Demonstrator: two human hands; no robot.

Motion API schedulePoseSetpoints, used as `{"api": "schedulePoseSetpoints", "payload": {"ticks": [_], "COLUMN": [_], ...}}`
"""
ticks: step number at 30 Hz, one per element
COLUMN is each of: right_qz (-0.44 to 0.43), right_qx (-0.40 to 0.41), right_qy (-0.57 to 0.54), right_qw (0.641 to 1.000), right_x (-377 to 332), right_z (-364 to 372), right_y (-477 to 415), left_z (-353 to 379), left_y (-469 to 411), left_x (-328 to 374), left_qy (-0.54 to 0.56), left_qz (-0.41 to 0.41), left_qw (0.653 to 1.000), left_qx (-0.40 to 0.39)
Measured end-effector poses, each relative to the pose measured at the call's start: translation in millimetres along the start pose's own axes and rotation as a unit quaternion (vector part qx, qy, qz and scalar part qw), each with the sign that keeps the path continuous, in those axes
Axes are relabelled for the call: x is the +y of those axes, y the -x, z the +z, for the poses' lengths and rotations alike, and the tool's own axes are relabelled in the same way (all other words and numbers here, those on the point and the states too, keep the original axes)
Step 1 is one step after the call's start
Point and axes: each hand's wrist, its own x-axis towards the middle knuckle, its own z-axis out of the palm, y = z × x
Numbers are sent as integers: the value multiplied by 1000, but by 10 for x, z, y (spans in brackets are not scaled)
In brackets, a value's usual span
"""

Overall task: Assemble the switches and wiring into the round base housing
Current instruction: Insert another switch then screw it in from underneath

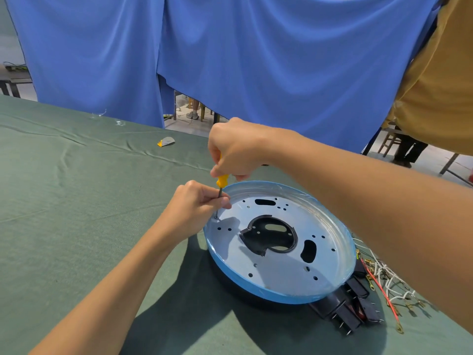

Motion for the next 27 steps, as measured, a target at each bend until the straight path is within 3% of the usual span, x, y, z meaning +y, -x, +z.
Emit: {"api": "schedulePoseSetpoints", "payload": {"ticks": [5, 7, 10, 14, 19, 22, 27], "right_qz": [22, 2, -23, 17, -14, -11, 24], "right_qx": [10, -14, 0, 26, -46, 8, 33], "right_qy": [14, -5, 51, -5, -43, 22, 26], "right_qw": [1000, 1000, 998, 999, 998, 1000, 999], "right_x": [-8, -14, -12, 22, 38, 37, 3], "right_z": [87, 53, 46, 134, 2, 60, 121], "right_y": [-2, -5, -9, -5, 12, -4, -25], "left_z": [29, 5, -6, 36, 2, 11, 42], "left_y": [13, 2, 9, 24, -8, 1, 12], "left_x": [22, 19, 30, 52, -3, 3, 13], "left_qy": [7, -4, -43, -8, -2, -40, -1], "left_qz": [-21, -11, 3, -8, 9, 24, 0], "left_qw": [997, 999, 999, 996, 998, 998, 994], "left_qx": [69, 49, 13, 89, 59, 34, 109]}}
